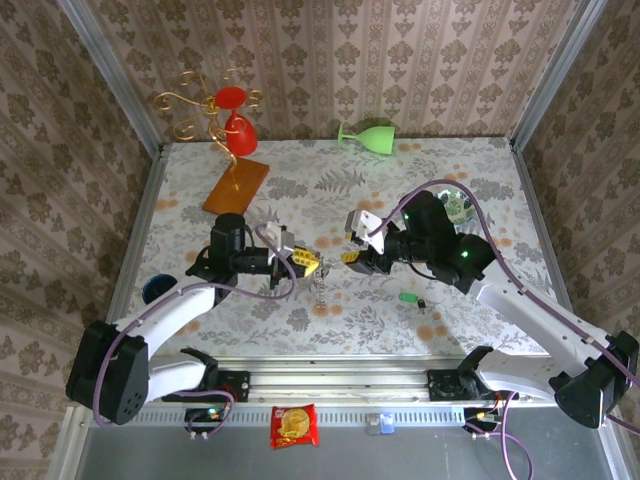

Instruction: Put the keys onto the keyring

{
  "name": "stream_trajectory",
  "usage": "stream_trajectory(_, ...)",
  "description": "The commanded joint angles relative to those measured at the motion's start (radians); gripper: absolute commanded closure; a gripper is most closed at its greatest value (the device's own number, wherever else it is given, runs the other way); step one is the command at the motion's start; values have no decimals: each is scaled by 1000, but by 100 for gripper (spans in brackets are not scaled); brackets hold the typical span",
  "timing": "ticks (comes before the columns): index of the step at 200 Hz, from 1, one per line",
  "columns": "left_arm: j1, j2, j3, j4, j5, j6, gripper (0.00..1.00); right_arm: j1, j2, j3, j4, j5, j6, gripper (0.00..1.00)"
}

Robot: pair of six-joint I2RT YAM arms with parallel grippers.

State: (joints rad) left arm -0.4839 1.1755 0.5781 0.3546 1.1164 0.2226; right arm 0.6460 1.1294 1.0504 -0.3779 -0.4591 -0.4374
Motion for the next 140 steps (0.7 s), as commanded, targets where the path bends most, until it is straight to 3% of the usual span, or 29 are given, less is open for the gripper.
stream_trajectory(1, -5, -20, -21, 175, -10, 54, 100, 5, 35, -28, 72, -187, 140, 54)
stream_trajectory(39, -10, -20, -23, 210, -49, 61, 100, 43, 90, -31, 156, -119, 173, 55)
stream_trajectory(66, -14, -24, -25, 213, -86, 44, 100, 75, 109, -29, 150, 24, 146, 57)
stream_trajectory(109, -15, -27, -38, 252, -134, -65, 100, 149, 58, -96, 208, 274, 2, 64)
stream_trajectory(140, -22, -19, -52, 285, -143, -115, 100, 179, 50, -124, 244, 332, -99, 68)
